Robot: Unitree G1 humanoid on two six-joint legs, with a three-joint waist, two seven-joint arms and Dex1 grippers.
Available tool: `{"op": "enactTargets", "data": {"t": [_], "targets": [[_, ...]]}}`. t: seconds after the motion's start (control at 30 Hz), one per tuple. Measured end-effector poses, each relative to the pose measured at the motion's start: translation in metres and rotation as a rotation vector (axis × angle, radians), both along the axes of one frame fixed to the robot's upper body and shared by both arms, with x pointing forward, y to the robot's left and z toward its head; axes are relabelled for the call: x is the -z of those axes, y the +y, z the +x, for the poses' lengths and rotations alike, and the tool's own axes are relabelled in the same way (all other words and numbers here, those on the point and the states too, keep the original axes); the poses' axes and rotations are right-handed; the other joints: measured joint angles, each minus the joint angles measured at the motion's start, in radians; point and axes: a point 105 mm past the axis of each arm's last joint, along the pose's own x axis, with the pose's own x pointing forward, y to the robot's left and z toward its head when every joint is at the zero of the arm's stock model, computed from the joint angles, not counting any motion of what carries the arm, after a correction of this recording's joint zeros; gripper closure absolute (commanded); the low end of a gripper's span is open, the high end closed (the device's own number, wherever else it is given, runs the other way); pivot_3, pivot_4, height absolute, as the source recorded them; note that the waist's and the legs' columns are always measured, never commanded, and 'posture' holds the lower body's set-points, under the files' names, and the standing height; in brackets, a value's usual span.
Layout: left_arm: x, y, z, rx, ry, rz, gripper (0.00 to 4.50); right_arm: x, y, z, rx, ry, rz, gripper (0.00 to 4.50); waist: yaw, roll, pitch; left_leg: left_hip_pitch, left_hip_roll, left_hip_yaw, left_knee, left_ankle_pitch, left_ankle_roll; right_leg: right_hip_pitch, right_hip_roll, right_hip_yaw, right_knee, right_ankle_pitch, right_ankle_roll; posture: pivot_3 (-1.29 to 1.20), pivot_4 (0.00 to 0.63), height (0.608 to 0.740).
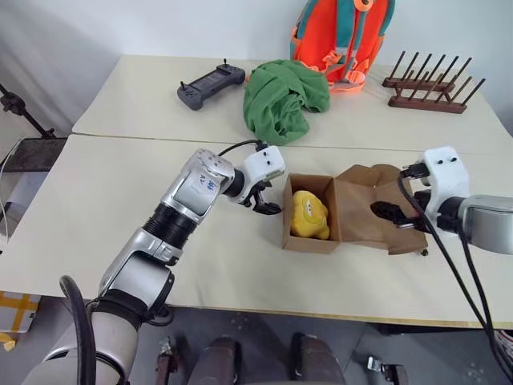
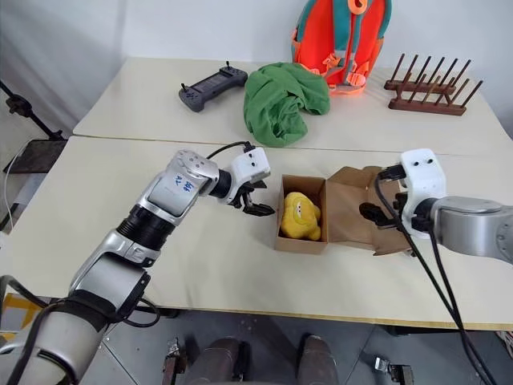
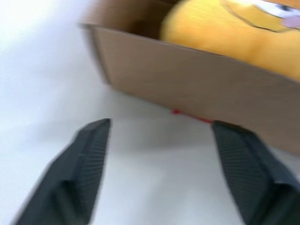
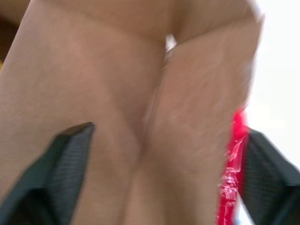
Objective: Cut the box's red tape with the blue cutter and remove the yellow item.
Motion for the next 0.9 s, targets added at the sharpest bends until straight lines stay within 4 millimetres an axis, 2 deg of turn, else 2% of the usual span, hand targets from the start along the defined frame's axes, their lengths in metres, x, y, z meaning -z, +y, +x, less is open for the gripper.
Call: {"op": "enactTargets", "data": {"t": [0.13, 0.2, 0.3, 0.5, 0.63, 0.73, 0.83, 0.9], "targets": [[-0.028, 0.001, 0.011, 0.004, -0.063, -0.043, 0.04, -0.027, -0.019, -0.01, -0.078, -0.109, -0.041, 0.0, 0.008, 0.0, 0.0, -0.004, -0.002, 0.003, 0.001, 0.0, 0.0, -0.001, 0.0, -0.001, -0.002, 0.001, 0.001, 0.0, 0.15, 0.74], [-0.049, -0.012, 0.007, 0.073, -0.116, -0.089, 0.04, -0.037, -0.026, -0.019, -0.126, -0.148, -0.071, 0.0, 0.016, 0.0, 0.001, -0.004, -0.002, 0.003, 0.001, 0.0, 0.0, -0.001, 0.0, -0.002, -0.002, 0.002, 0.004, 0.0, 0.15, 0.74], [-0.062, -0.036, -0.011, 0.235, -0.174, -0.097, 0.04, -0.04, -0.014, -0.035, -0.271, -0.184, -0.086, 0.0, 0.025, 0.0, 0.001, -0.004, -0.002, 0.003, 0.0, -0.001, 0.001, -0.001, 0.0, -0.002, -0.003, 0.002, 0.004, 0.0, 0.15, 0.74], [-0.041, -0.073, -0.044, 0.497, -0.145, -0.006, 0.04, -0.056, 0.013, -0.062, -0.475, -0.322, -0.067, 0.0, 0.027, 0.0, 0.001, -0.005, -0.003, 0.004, 0.002, -0.001, 0.0, -0.001, 0.0, -0.002, -0.003, 0.003, 0.005, 0.0, 0.15, 0.74], [-0.023, -0.076, -0.049, 0.567, -0.128, 0.095, 0.04, -0.052, 0.017, -0.076, -0.492, -0.361, -0.066, 0.0, 0.027, -0.001, 0.001, -0.002, -0.003, 0.005, 0.002, 0.0, 0.0, 0.001, 0.0, 0.0, -0.003, 0.003, 0.005, 0.0, 0.15, 0.74], [-0.005, -0.077, -0.045, 0.578, -0.12, 0.161, 0.04, -0.051, 0.02, -0.083, -0.488, -0.384, -0.077, 0.0, 0.026, -0.001, 0.001, 0.0, -0.003, 0.006, 0.002, 0.0, 0.001, 0.002, 0.0, 0.001, -0.002, 0.003, 0.005, 0.0, 0.15, 0.74], [0.003, -0.087, -0.037, 0.554, -0.14, 0.176, 0.6, -0.045, 0.017, -0.09, -0.452, -0.387, -0.079, 0.0, 0.029, -0.001, 0.001, 0.001, -0.003, 0.006, 0.002, 0.0, 0.001, 0.003, -0.001, 0.002, -0.002, 0.003, 0.005, 0.0, 0.15, 0.74], [0.003, -0.091, -0.033, 0.546, -0.15, 0.18, 1.16, -0.041, 0.017, -0.093, -0.436, -0.378, -0.08, 0.0, 0.03, -0.002, 0.001, 0.001, -0.003, 0.006, 0.002, -0.001, 0.002, 0.003, -0.001, 0.002, -0.002, 0.003, 0.005, 0.0, 0.15, 0.74]]}}
